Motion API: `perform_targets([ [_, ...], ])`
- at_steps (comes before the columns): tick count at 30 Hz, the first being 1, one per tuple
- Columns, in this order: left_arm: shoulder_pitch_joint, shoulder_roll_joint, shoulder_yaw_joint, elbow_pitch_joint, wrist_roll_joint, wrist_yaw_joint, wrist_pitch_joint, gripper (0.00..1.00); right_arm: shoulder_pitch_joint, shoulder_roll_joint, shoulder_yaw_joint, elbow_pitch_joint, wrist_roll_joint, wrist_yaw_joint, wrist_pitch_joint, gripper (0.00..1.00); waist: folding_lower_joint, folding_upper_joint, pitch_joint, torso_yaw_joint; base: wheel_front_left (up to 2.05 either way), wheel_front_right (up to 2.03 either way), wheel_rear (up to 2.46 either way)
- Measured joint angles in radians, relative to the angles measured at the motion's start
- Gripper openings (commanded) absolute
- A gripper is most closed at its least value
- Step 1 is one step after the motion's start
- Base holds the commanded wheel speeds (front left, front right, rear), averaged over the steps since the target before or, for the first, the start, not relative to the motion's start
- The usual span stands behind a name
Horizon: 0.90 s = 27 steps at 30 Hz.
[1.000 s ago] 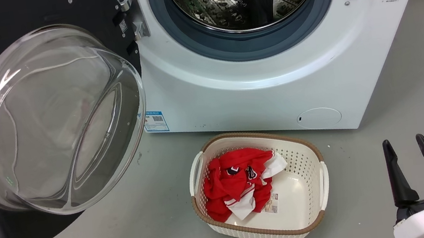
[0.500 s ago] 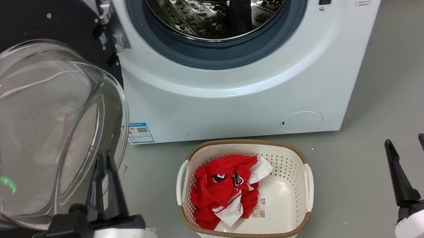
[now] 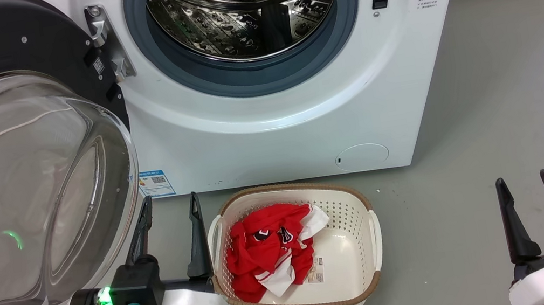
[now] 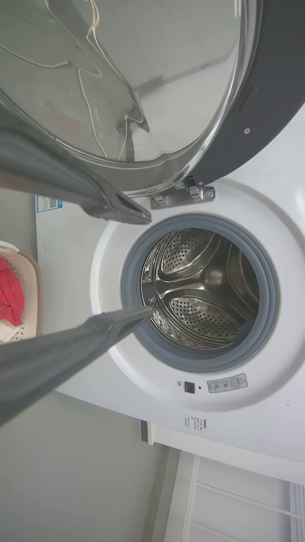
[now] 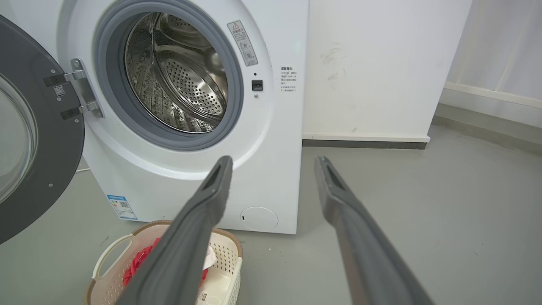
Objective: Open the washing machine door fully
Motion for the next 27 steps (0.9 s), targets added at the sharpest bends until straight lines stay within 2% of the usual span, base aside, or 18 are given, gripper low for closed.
perform_targets([
  [27, 0.040, -0.011, 0.040, 0.009, 0.064, 0.006, 0.000, 1.00, -0.002, 0.000, 0.007, 0.011, 0.003, 0.000, -0.015, 1.00, 0.0000, 0.0000, -0.012, -0.004, 0.00, 0.00, 0.00],
])
